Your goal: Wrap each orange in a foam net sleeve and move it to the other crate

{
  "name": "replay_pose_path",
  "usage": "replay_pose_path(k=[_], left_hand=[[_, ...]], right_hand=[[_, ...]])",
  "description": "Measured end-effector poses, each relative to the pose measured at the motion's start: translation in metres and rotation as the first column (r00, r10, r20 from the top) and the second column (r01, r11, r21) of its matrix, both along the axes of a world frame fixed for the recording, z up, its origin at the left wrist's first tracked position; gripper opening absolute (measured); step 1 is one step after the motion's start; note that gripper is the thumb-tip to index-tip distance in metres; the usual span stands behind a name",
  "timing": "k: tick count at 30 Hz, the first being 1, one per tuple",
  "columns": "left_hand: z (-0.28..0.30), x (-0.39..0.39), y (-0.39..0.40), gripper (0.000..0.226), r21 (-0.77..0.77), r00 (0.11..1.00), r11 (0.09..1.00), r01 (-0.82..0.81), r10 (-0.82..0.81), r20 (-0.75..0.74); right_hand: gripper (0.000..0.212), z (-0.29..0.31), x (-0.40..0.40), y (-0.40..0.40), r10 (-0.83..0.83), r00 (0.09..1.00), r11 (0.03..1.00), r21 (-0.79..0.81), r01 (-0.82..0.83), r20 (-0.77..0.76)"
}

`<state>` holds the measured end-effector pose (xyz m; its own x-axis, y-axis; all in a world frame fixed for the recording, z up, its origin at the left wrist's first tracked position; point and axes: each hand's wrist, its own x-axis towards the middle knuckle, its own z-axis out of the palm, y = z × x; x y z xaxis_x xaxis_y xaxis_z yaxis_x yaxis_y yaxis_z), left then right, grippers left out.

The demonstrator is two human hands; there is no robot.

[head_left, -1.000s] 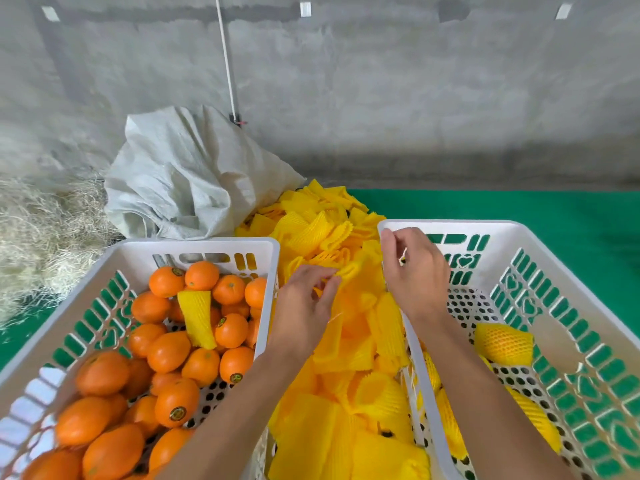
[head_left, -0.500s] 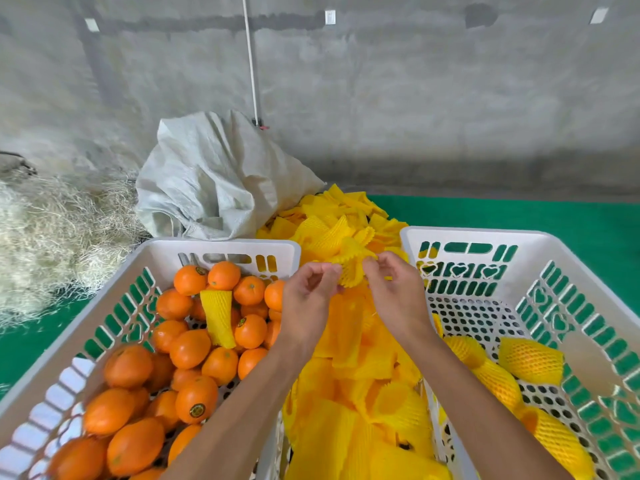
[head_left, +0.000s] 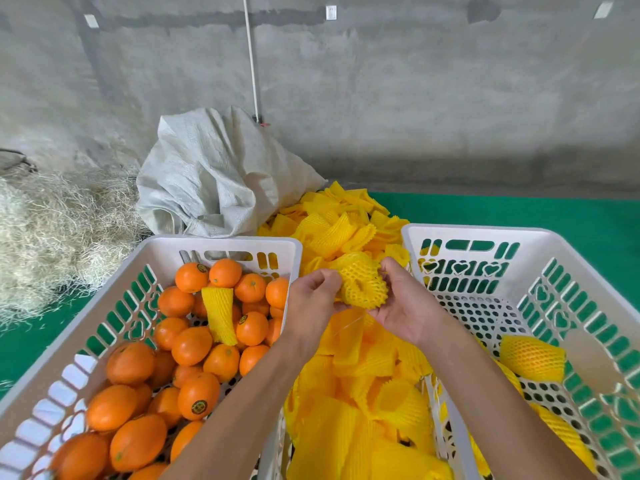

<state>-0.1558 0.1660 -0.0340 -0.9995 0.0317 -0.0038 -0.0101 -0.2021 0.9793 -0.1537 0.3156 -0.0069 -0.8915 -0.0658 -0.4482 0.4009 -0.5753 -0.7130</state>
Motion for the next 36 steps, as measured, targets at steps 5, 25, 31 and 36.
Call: replay_pose_path(k=[5,25,31,36], left_hand=[[0.008,-0.002,-0.002,0.037,0.276,0.979,0.959,-0.068,0.01,0.206],[0.01,0.014,0.002,0.032,-0.246,0.921,0.967,-0.064,-0.039,-0.389],[0.019,0.003,-0.009,0.036,0.207,0.99,0.974,0.087,-0.108,0.091],[0.021,-0.014,-0.039,0.016,-0.115,0.921,0.948,-0.296,0.252,-0.296]], right_hand=[[0.028,0.001,0.004,-0.005,0.076,0.994,0.983,0.174,-0.061,-0.079],[0.049,-0.006,0.001,0.003,-0.009,1.0,0.994,0.105,0.012,-0.03],[0.05,-0.001,0.006,-0.004,0.147,0.963,0.989,0.036,-0.143,-0.225],[0.045,-0.005,0.004,-0.009,0.112,0.94,0.993,-0.005,-0.12,-0.321]])
